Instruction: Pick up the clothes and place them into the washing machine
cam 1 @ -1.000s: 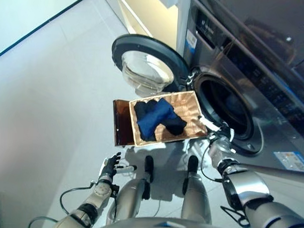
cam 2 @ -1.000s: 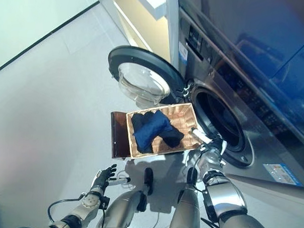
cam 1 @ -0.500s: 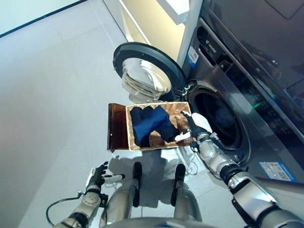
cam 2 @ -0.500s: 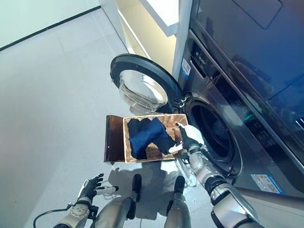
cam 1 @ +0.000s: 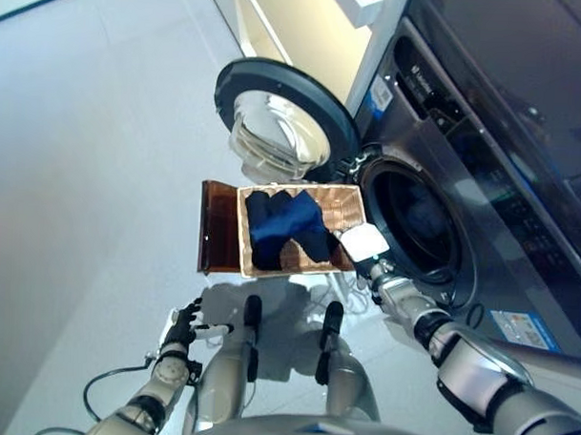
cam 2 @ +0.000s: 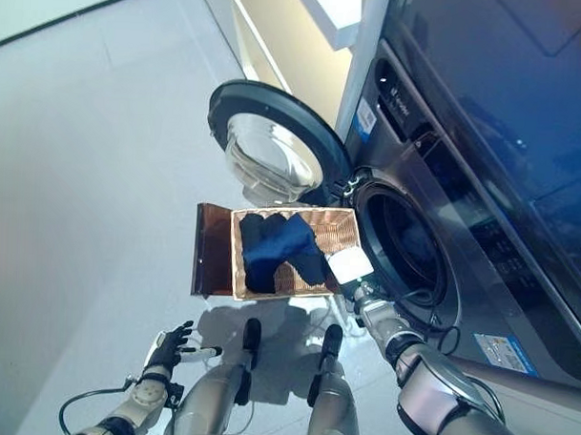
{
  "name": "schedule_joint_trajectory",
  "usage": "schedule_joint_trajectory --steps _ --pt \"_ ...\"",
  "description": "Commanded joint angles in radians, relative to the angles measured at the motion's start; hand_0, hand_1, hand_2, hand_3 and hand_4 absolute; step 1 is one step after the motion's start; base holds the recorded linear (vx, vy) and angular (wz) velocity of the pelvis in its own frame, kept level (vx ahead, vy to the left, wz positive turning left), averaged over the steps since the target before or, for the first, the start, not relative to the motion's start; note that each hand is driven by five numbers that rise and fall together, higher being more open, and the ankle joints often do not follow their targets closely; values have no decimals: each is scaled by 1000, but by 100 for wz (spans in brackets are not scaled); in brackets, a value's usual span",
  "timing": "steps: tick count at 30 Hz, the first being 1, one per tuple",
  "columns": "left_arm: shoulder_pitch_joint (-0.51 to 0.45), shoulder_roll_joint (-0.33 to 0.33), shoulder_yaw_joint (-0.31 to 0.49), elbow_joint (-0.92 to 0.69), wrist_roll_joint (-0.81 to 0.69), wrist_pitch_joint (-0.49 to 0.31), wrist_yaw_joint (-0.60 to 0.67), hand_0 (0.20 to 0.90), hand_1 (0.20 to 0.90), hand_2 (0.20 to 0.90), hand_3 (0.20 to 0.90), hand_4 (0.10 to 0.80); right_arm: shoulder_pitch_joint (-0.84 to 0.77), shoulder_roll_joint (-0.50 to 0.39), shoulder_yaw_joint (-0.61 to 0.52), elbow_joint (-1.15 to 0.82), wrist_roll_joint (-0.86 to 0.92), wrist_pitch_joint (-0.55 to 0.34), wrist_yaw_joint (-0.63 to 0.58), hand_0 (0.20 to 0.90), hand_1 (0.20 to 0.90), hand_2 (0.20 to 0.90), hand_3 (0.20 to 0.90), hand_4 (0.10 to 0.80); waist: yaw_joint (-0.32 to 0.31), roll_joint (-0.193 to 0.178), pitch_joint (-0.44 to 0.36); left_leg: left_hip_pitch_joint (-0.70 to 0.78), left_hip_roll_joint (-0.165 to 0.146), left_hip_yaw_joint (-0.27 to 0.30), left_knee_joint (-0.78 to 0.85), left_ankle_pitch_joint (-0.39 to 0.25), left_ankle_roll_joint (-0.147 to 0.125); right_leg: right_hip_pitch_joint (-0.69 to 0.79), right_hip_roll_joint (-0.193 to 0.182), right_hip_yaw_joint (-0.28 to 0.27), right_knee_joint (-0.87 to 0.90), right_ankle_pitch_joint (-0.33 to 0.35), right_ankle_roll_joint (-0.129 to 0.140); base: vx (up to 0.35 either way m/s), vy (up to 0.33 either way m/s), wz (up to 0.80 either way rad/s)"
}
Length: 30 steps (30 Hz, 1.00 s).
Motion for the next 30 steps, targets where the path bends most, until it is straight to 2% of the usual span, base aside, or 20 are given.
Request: schedule_joint_trajectory --steps 1,12,30 --pt "-3 1 -2 -12 -22 -43 51 900 900 900 900 800 -183 -33 -11 -30 29 62 -116 900 900 900 900 800 33 9 17 -61 11 -46 70 -68 -83 -5 -10 -7 75 -88 -9 13 -5 20" --pt "-8 6 10 -15 -31 -40 77 900 900 900 900 800 -260 -22 -21 -108 73 67 -142 900 900 900 900 800 42 -2 15 -70 8 -54 68 -74 -85 -2 -20 -18 73 -90 -6 17 4 7" --pt "-20 23 -18 -64 -56 -57 91 900 900 900 900 800 -329 67 8 -52 116 52 -149 900 900 900 900 800 84 11 53 -127 -7 -75 85 -68 -85 -31 -33 -47 87 -97 -8 4 -1 4"
